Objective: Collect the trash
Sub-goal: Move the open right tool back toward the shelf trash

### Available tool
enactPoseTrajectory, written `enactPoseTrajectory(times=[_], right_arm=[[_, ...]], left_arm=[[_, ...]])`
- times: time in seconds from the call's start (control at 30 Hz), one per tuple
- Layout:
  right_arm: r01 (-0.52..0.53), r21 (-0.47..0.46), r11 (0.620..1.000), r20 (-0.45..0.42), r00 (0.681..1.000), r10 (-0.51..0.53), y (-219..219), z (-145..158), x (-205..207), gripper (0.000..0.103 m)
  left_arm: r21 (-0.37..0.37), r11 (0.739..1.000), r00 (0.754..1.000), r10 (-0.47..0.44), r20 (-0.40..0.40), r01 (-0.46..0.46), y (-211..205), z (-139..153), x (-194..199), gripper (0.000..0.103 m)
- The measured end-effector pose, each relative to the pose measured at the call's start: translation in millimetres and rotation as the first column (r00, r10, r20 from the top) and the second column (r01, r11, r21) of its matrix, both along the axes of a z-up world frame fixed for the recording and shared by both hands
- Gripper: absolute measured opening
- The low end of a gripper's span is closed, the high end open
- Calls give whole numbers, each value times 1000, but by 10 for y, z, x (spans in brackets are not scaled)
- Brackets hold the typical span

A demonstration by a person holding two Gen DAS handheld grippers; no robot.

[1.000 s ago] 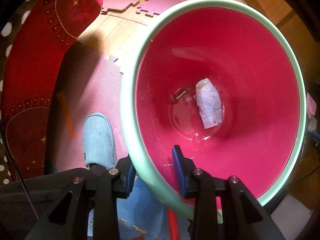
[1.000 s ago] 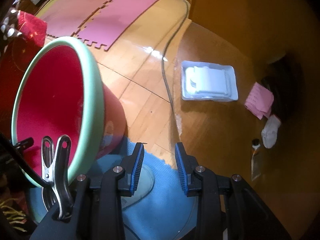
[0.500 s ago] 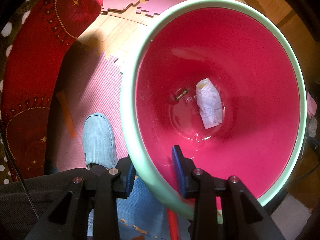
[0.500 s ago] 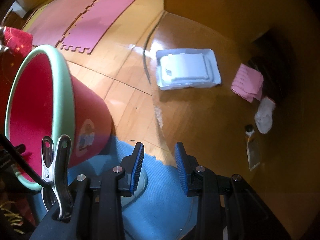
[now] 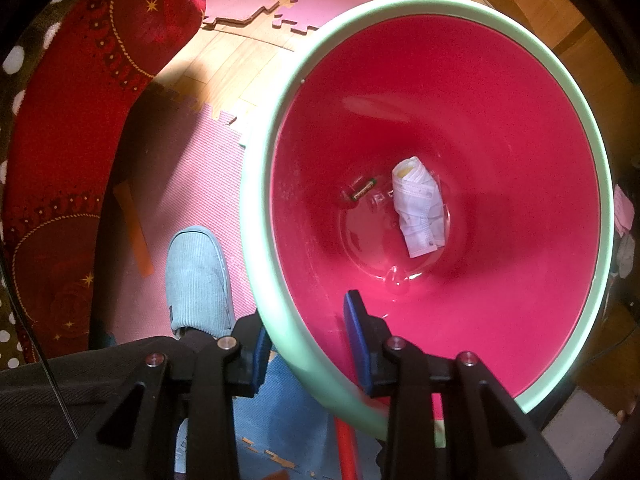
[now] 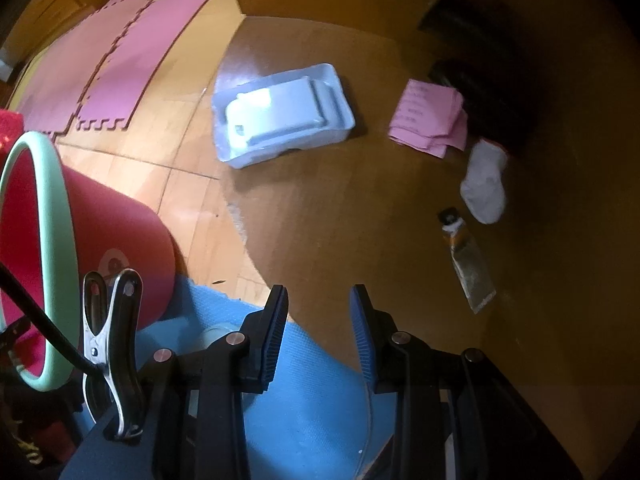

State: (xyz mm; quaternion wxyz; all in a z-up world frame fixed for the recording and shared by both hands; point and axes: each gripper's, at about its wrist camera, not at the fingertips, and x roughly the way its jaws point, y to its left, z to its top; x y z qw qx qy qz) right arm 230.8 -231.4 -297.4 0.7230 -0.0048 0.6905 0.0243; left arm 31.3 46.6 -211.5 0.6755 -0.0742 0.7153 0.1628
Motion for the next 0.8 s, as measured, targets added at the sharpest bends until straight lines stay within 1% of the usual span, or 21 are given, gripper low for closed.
enactPoseTrajectory(times=[0.47,0.8], right_arm=[[87,-33,996,26,996,-86,-384,-50,-65,33],[157,-50,986,12,988,-157,-774,-219,-60,33]], left_arm=[[0,1000,1000,0,0,0,0,-4,0,35],[4,1000,1000,0,-1,0,7,-7,-1,35]])
